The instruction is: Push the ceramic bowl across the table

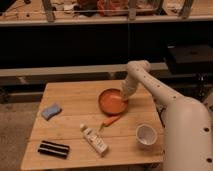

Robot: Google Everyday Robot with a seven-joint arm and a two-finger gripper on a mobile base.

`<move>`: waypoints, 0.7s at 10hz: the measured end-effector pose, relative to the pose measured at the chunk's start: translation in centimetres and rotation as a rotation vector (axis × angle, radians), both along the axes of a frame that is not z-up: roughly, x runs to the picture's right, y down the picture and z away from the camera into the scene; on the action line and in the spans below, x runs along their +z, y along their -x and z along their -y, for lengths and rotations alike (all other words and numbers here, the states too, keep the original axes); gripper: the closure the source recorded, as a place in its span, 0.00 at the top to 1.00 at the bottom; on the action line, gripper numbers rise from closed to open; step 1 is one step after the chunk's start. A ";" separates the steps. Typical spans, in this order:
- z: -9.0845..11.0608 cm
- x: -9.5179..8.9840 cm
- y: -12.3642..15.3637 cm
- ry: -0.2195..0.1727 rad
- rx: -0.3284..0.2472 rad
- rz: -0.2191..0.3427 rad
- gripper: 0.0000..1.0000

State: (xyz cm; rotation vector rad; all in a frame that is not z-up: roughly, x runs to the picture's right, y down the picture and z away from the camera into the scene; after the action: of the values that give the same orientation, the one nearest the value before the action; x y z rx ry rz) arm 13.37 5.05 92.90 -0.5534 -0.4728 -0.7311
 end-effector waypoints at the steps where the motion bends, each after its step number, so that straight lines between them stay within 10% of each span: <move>1: 0.0 0.1 0.1 0.000 0.003 0.000 0.05; 7: 0.5 0.2 0.1 -0.002 0.021 -0.005 0.05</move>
State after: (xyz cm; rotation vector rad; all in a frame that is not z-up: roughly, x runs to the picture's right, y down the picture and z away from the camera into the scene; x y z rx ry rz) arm 13.31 4.58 93.12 -0.5477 -0.4731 -0.7095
